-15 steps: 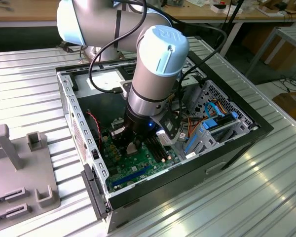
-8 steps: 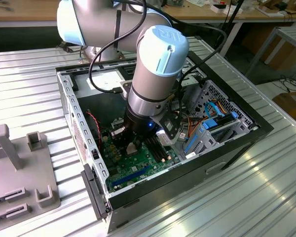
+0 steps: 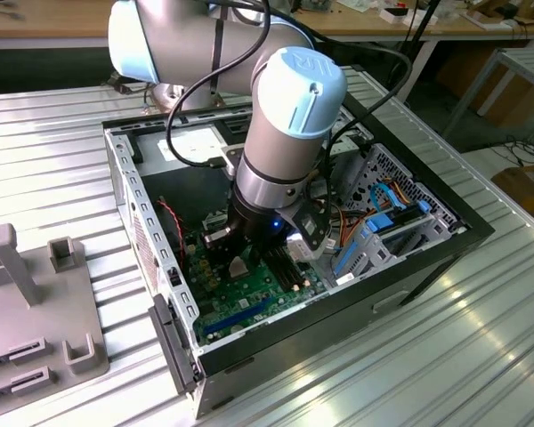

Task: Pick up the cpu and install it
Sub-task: 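Place the cpu into insertion slot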

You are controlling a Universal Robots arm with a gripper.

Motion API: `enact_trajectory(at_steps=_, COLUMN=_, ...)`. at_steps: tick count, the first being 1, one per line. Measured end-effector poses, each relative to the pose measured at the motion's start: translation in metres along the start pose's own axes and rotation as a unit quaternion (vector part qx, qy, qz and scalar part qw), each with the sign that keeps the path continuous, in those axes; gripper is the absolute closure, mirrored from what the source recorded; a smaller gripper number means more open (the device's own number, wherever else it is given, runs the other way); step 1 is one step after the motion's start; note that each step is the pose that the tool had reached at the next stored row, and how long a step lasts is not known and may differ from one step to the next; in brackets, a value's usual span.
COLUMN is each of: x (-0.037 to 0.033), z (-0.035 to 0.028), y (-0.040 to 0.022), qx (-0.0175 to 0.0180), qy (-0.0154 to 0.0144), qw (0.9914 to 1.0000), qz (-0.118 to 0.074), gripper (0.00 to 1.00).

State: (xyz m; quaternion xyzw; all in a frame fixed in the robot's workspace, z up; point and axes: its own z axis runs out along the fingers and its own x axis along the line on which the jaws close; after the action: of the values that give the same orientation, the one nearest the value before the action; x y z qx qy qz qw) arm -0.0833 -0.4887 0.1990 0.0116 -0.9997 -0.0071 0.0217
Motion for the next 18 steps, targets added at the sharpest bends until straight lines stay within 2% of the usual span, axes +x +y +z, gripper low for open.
enact_trajectory(at_steps=5, x=0.0009, z=-0.0005, y=0.0000, qx=-0.0007, qy=0.0000, qw=1.00000, qz=-0.001, gripper=0.41)
enact_trajectory(at_steps=7, x=0.0013, z=-0.0005, y=0.0000, qx=-0.0047, qy=-0.0001, qw=0.99999, qz=-0.002, gripper=0.41)
enact_trajectory(at_steps=13, x=0.0012, z=-0.0004, y=0.0000, qx=-0.0049, qy=0.0000, qw=0.99998, qz=-0.003, gripper=0.41)
enact_trajectory(at_steps=14, x=0.0014, z=-0.0006, y=0.0000, qx=-0.0047, qy=0.0005, qw=0.99998, qz=-0.003, gripper=0.42)
enact_trajectory(at_steps=15, x=0.0013, z=-0.0006, y=-0.0001, qx=-0.0046, qy=-0.0001, qw=0.99998, qz=-0.003, gripper=0.49)
enact_trajectory(at_steps=18, x=0.0013, z=-0.0005, y=0.0000, qx=-0.0048, qy=0.0001, qw=0.99998, qz=-0.003, gripper=0.53)
